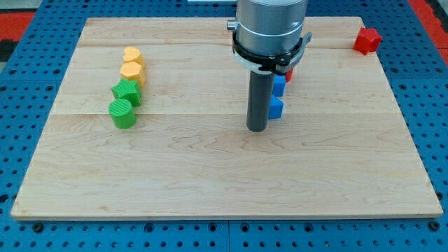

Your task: Move triangle closer to blue cube

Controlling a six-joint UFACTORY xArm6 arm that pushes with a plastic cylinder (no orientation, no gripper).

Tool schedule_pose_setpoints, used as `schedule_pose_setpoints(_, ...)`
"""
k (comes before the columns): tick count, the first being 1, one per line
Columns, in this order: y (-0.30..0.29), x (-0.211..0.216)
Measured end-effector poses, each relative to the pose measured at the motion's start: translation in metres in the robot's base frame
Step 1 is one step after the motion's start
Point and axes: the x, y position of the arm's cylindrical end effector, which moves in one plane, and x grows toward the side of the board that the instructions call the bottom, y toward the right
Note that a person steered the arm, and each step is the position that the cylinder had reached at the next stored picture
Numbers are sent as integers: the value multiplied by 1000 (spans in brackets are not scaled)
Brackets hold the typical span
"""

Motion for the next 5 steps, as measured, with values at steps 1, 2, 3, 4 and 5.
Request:
schedule_pose_setpoints(1,0,-8)
schedule_pose_setpoints(2,0,-9)
schedule_pose_setpoints(3,5,-9)
schedule_pose_setpoints(4,15,-8)
schedule_pose_setpoints(5,24,-9)
